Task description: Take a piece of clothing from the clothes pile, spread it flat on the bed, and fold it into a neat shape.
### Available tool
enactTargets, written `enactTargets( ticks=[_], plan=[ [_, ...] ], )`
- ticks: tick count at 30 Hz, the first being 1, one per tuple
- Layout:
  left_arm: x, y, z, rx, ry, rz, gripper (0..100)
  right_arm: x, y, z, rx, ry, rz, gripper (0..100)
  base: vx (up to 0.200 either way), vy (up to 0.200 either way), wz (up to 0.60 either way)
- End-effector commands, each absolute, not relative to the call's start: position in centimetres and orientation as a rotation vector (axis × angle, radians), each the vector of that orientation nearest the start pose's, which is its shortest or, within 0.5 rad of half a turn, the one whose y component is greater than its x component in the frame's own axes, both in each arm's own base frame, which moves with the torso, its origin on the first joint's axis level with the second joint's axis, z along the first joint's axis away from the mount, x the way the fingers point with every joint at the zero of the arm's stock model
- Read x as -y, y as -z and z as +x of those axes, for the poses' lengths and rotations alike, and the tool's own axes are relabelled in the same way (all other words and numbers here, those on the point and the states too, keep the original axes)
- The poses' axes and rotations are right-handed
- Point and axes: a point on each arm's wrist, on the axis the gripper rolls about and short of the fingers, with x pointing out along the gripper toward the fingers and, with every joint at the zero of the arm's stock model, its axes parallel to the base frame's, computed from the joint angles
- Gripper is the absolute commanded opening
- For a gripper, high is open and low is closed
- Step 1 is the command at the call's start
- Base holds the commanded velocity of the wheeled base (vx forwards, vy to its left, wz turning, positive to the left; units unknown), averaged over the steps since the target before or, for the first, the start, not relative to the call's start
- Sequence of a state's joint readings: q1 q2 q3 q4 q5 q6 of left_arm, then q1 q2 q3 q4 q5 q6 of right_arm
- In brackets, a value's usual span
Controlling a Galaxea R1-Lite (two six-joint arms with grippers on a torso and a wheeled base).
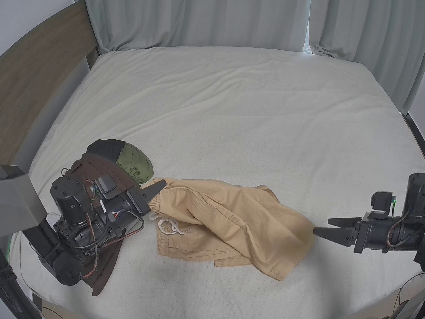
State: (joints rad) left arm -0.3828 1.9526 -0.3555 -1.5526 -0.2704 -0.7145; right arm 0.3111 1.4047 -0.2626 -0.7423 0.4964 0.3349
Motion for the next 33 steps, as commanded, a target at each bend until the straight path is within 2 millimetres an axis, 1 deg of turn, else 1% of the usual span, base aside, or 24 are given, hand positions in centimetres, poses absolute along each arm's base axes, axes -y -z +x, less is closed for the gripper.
enactTargets(
  ticks=[1,7,11,15,17,18,22,24,25,29,32,33],
  plan=[
    [11.3,-9.7,26.5,-0.270,0.608,-0.691,0,-6.9,-11.1,17.8,-0.633,-0.700,0.359,100,0.000,0.000,0.00],
    [11.4,-9.2,26.7,-0.286,0.602,-0.686,0,-6.8,-10.3,18.0,-0.672,-0.683,0.360,100,0.000,0.000,0.00],
    [11.3,-9.2,26.8,-0.284,0.596,-0.686,0,-6.6,-9.1,18.5,-0.717,-0.651,0.368,100,0.000,0.000,0.00],
    [11.3,-9.1,26.8,-0.286,0.593,-0.686,0,-6.5,-7.2,18.8,-0.780,-0.632,0.367,100,0.000,0.000,0.00],
    [10.9,-9.1,27.0,-0.281,0.584,-0.687,0,-6.6,-6.0,19.1,-0.798,-0.624,0.367,100,0.000,0.000,0.00],
    [10.9,-9.1,27.0,-0.280,0.582,-0.688,0,-6.6,-5.8,19.1,-0.803,-0.623,0.367,100,0.000,0.000,0.00],
    [10.7,-9.1,27.1,-0.277,0.575,-0.688,0,-6.7,-3.2,19.4,-0.833,-0.613,0.368,100,0.000,0.000,0.00],
    [10.7,-9.1,27.1,-0.277,0.575,-0.688,0,-6.8,-2.4,19.4,-0.838,-0.604,0.362,100,0.000,0.000,0.00],
    [10.7,-9.1,27.2,-0.277,0.573,-0.689,0,-6.9,-1.7,19.5,-0.830,-0.592,0.355,100,0.000,0.000,0.00],
    [10.6,-9.0,27.2,-0.276,0.570,-0.689,0,-6.9,-0.3,19.7,-0.801,-0.578,0.351,100,0.000,0.000,0.00],
    [10.4,-9.0,27.3,-0.275,0.564,-0.689,0,-7.0,1.3,20.2,-0.829,-0.563,0.355,100,0.000,0.000,0.00],
    [10.4,-9.0,27.3,-0.275,0.564,-0.689,0,-7.0,1.6,20.2,-0.835,-0.561,0.355,100,0.000,0.000,0.00]
  ],
)
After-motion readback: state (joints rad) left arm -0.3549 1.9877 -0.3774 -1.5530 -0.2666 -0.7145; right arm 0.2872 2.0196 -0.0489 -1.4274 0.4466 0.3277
